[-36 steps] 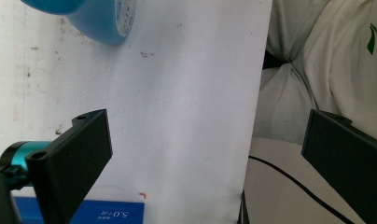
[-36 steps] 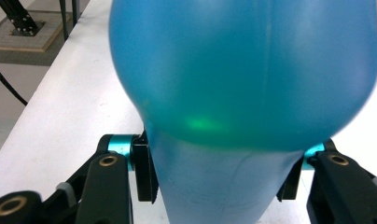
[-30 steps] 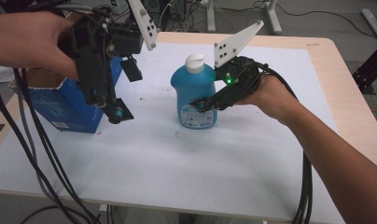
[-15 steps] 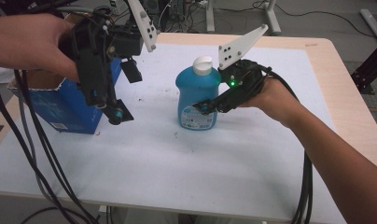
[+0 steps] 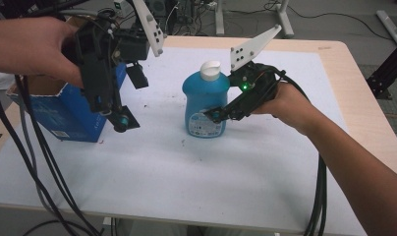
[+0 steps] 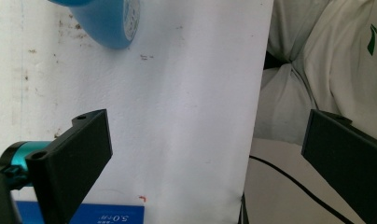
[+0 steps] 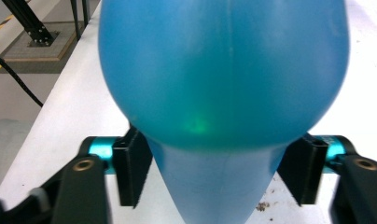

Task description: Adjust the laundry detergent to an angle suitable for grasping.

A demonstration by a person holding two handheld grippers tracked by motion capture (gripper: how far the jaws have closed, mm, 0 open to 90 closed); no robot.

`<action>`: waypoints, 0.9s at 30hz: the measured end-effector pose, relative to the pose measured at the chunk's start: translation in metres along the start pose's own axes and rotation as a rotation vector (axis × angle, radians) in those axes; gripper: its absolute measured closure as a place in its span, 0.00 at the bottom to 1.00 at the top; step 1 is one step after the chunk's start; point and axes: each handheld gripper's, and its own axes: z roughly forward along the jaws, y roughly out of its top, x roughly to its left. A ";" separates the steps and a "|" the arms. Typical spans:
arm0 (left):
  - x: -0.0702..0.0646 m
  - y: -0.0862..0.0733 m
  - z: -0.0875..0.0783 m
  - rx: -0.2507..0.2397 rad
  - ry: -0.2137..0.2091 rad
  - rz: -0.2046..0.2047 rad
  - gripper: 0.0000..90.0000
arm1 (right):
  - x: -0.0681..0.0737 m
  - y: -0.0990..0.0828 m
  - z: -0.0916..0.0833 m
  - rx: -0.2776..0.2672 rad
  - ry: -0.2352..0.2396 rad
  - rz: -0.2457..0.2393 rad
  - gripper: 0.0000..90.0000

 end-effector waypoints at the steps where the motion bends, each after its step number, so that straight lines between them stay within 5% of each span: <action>1: 0.000 0.000 0.000 -0.001 0.001 0.003 0.02 | 0.000 0.000 -0.001 -0.001 0.001 0.002 0.34; 4: -0.001 0.000 0.000 -0.002 0.003 0.002 0.02 | 0.000 0.002 -0.003 0.001 -0.015 0.020 0.24; 10: -0.002 0.000 -0.001 -0.004 0.004 0.002 0.02 | 0.002 0.003 -0.008 0.007 -0.021 0.039 0.24; 12: -0.002 0.000 -0.001 -0.007 0.005 -0.001 0.02 | 0.004 0.005 -0.010 0.013 -0.026 0.034 0.13; 23: -0.003 0.001 -0.001 -0.007 0.004 -0.001 0.02 | 0.012 0.008 -0.025 -0.013 -0.099 0.037 0.13; 27: -0.003 0.001 -0.002 -0.006 0.004 0.000 0.02 | 0.011 0.007 -0.031 -0.026 -0.100 0.081 0.13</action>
